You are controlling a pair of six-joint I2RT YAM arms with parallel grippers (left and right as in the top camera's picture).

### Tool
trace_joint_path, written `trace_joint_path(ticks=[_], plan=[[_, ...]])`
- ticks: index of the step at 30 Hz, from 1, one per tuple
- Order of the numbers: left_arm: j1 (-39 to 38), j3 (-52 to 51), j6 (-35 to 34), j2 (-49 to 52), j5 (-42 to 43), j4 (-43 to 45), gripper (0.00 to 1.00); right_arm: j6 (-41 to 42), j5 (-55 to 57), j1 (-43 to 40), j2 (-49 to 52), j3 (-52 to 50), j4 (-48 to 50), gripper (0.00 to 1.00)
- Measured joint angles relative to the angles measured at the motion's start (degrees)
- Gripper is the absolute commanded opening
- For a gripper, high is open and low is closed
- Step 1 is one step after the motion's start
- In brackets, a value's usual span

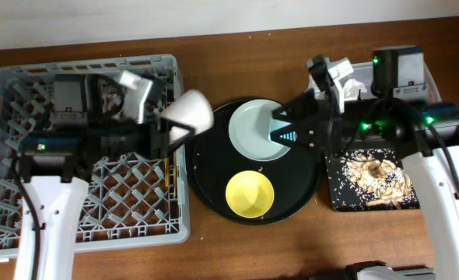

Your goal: Sort waste into correct bins and load items into the dishwasher rack

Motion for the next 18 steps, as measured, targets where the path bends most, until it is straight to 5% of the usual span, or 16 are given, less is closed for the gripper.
trace_joint_path(ticks=[1,2,5,9,18], plan=[[0.9,0.3,-2.4,0.0,-8.3,-4.1,0.28,0.5,7.7,-1.1,0.0,0.0,-3.5,0.84],[2.1,0.0,-6.3,0.0,-20.3,-9.1,0.28,0.8,18.3,-1.7,0.1,-0.2,-6.4,0.99],[2.6,-0.5,-14.3,0.5,-41.0,-14.1,0.29,1.4,36.3,-1.7,0.1,-1.5,-10.6,0.99],[2.6,-2.8,-16.7,5.2,-46.8,-16.0,0.29,1.4,50.2,-1.7,0.1,-4.6,-11.6,0.99],[2.6,-5.3,-16.9,9.0,-44.9,-13.3,0.29,1.4,52.4,-1.7,0.2,-4.6,-11.4,0.99]])
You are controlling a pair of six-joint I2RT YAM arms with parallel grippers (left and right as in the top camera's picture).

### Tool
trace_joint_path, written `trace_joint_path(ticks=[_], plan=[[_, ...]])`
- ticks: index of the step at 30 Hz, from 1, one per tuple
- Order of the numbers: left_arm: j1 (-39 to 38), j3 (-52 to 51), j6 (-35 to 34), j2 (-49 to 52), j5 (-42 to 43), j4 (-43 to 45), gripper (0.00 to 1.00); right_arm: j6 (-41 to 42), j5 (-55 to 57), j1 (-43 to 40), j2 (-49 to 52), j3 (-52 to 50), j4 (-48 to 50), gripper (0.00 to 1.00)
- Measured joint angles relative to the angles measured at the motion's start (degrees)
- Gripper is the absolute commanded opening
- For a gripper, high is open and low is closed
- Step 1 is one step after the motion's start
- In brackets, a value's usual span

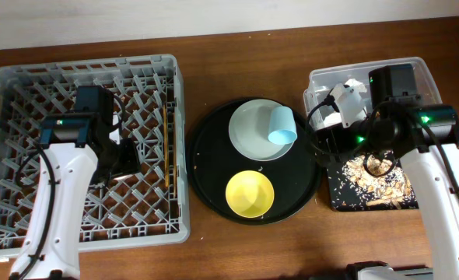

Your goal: Sort waste into correct bins and load items into the dishwasher rack

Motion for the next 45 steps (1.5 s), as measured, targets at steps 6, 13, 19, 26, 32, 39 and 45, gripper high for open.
trace_joint_path(ticks=[6,13,19,26,32,39,45], plan=[[0.0,-2.8,0.4,-0.4,0.8,-3.4,0.23,0.0,0.0,0.0,0.0,0.0,0.0,0.99],[-0.3,-7.8,0.5,-5.7,3.5,-0.7,0.24,0.0,0.0,0.0,0.0,0.0,0.0,0.99],[-0.3,-14.7,0.2,-5.5,1.7,6.8,0.81,0.0,0.0,0.0,0.1,-0.1,0.0,0.99],[-0.3,-7.7,0.3,-5.3,1.4,1.4,0.75,0.0,0.0,0.0,0.1,-0.1,0.1,0.99],[-20.4,-6.0,-3.2,-5.6,10.6,15.7,0.46,0.0,0.0,0.0,0.1,-0.2,0.0,0.99],[-40.3,-13.1,-7.2,7.1,10.9,33.0,0.47,0.0,0.0,0.0,0.1,-0.2,0.0,0.99],[-40.4,-13.2,-7.3,11.7,9.6,29.2,0.47,0.0,0.0,0.0,0.1,-0.2,0.0,0.99]])
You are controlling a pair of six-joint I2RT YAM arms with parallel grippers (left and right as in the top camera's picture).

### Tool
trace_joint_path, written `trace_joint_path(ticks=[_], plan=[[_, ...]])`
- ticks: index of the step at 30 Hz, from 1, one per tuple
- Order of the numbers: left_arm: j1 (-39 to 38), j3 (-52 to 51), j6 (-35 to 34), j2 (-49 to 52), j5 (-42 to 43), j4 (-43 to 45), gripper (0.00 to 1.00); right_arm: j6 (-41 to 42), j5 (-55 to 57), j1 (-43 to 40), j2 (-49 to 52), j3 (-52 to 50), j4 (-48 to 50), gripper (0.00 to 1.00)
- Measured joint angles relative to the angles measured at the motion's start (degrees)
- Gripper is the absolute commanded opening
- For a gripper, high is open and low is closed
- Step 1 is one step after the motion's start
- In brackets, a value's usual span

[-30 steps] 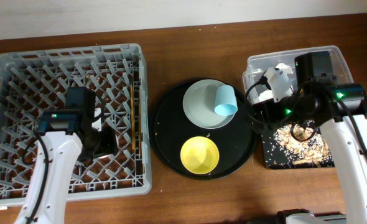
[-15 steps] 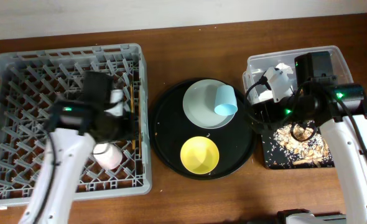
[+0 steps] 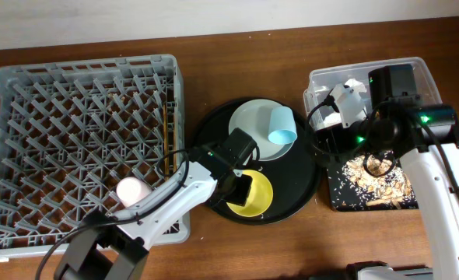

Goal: Sort waste into correct bins and load items into the dishwasher rack
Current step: 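Grasp the yellow bowl with the left gripper and place it in the rack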

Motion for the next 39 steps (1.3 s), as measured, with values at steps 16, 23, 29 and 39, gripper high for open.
trace_joint_path(ticks=[16,23,29,39], plan=[[-0.9,-1.7,-2.8,-0.7,-10.1,0.5,0.00,0.0,0.0,0.0,0.0,0.0,0.0,0.99],[-0.9,2.5,-2.5,-10.7,-16.9,-1.7,0.13,0.0,0.0,0.0,0.0,0.0,0.0,0.99],[-0.9,0.5,-2.1,-6.2,-16.4,-1.7,0.52,0.0,0.0,0.0,0.0,0.0,0.0,0.99],[-12.5,3.1,-2.1,5.6,-13.9,7.2,0.17,0.0,0.0,0.0,0.0,0.0,0.0,0.99]])
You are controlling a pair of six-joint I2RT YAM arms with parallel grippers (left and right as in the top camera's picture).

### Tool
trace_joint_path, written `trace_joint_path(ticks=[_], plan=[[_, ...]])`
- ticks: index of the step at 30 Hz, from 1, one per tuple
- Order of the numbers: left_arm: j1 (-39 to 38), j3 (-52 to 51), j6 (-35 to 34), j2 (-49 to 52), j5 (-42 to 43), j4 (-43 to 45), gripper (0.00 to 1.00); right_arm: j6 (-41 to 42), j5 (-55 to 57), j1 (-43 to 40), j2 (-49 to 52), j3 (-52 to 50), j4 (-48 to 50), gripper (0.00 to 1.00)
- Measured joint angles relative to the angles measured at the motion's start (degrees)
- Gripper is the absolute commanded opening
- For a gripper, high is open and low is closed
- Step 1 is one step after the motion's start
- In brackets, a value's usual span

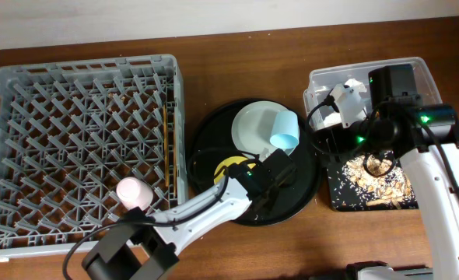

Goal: Sort waste into correct bins and load items into the dishwasher rack
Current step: 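Grasp the yellow bowl with the left gripper and place it in the rack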

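My left arm reaches from the bottom edge over the black round tray (206, 140), and its gripper (284, 173) hangs low above the tray's right half; its jaws are lost against the dark tray. Just a sliver of the yellow bowl (231, 165) shows past the arm. A light blue cup (285, 129) lies on its side on the pale plate (249, 124). A pink cup (134, 192) sits in the grey dishwasher rack (27, 78). My right gripper (332, 109) hovers over the clear bin (416, 70), its jaws unclear.
A black bin of food scraps (369, 187) stands in front of the clear bin at the right. A thin brown stick (166, 144) lies along the rack's right side. The right arm's body covers part of both bins.
My left gripper went from over the yellow bowl to the tray's right half. The visible part of the bowl now lies further back and left. The right arm stayed put.
First my left gripper held a pink cup by the rack's right side, while my right gripper was at the blue cup on the plate. Then the left was inside the rack, the right back over the bins. Later the pink cup sat in the rack, the left arm over the tray.
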Motion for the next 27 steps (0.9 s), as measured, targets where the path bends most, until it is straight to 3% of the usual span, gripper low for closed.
trace_joint_path(ticks=[2,4,6,13,15,19,24,26,27], plan=[[0.0,0.0,0.0,0.0,-1.3,0.0,0.00,0.0,0.0,0.0,0.0,0.0,0.0,0.99],[0.0,0.0,0.1,0.0,-2.4,0.0,0.00,0.0,0.0,0.0,0.0,0.0,0.0,0.99],[0.0,0.0,0.1,0.0,-2.9,0.0,0.11,0.0,0.0,0.0,0.0,0.0,0.0,0.99],[-0.5,0.0,0.0,0.2,-2.8,-1.4,0.10,0.0,0.0,0.0,0.0,0.0,0.0,0.99],[-0.5,-0.6,0.0,0.2,-2.8,-1.4,0.01,0.0,0.0,0.0,0.0,0.0,0.0,0.99],[-0.7,-1.0,0.0,0.3,-5.3,-1.9,0.00,0.0,0.0,0.0,0.0,0.0,0.0,0.99],[1.7,17.3,0.7,-8.7,-3.6,-18.4,0.00,0.0,0.0,0.0,0.0,0.0,0.0,0.99],[10.1,23.9,1.9,-20.3,1.6,-19.8,0.00,0.0,0.0,0.0,0.0,0.0,0.0,0.99],[15.3,24.0,3.9,-21.5,7.4,-21.6,0.00,0.0,0.1,0.0,0.0,-0.1,-0.1,0.99]])
